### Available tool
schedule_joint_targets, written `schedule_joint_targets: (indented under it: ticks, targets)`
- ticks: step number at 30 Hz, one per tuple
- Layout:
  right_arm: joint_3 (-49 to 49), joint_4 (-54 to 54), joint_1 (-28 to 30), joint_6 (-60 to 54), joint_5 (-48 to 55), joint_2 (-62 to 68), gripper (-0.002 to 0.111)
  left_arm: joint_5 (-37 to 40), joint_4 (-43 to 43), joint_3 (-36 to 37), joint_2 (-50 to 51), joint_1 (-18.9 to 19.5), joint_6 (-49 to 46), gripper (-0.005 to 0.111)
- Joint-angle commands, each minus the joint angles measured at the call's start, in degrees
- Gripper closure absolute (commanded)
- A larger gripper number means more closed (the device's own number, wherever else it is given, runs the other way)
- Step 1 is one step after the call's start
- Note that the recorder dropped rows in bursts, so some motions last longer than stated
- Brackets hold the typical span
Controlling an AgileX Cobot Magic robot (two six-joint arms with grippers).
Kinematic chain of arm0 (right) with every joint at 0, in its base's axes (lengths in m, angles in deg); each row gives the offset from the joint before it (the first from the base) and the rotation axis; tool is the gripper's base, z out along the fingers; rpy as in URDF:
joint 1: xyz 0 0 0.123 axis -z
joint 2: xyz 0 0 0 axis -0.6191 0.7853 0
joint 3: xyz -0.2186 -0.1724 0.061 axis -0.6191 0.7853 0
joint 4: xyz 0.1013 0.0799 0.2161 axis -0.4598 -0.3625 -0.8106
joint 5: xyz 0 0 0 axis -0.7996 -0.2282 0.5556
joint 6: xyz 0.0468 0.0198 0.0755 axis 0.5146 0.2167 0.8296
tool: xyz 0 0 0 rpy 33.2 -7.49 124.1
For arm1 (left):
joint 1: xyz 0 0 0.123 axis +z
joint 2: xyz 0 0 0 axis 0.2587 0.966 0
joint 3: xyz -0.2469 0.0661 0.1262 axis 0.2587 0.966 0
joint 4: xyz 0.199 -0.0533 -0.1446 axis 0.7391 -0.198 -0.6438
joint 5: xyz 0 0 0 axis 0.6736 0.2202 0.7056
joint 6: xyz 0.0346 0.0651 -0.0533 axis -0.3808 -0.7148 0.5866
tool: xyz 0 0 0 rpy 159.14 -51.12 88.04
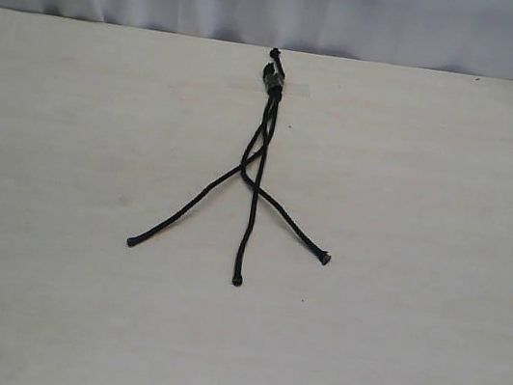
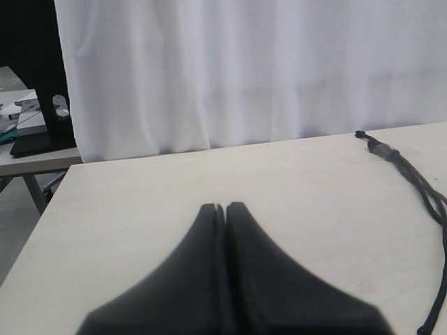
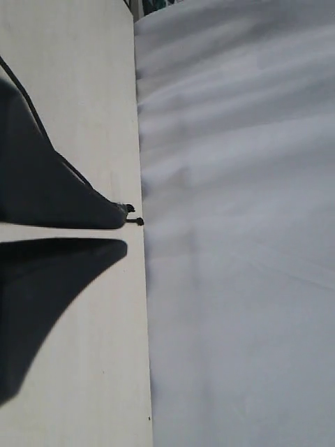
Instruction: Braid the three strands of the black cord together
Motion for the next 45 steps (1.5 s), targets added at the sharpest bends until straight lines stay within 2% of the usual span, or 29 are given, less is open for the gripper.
schedule_joint_targets:
  ticks: [1,4,11,16,25,31,45]
  targets:
    - [1.87,-0.27,0.33,0.05,1.76,-7.55,0.104,-0.21,-0.39,0.17,-0.16,0.03,-0.20,0.107]
    - [1.87,-0.27,1.87,-0.33,7.66,-12.34,0.104,-0.21,-0.39,0.17,-0.16,0.03,-0.20,0.107]
    - [1.87,-0.03,15.63,-0.33,18.78,-16.63,0.104,-0.21,-0.39,0.17,-0.16,0.03,-0.20,0.107]
    - [1.87,-0.03,20.59,-0.33,22.81,-16.63,0.104,-0.21,-0.39,0.17,-0.16,0.03,-0.20,0.107]
    - [1.87,1.31,20.48,0.49,24.41,-16.63,0.104,-0.21,-0.39,0.17,-0.16,0.03,-0.20,0.107]
    - [1.87,4.30,14.15,0.49,24.41,-16.63,0.104,-0.35,-0.39,0.17,-0.16,0.03,-0.20,0.107]
    - [1.87,7.27,14.03,0.49,24.28,-16.63,0.104,-0.35,-0.39,0.17,-0.16,0.03,-0.20,0.107]
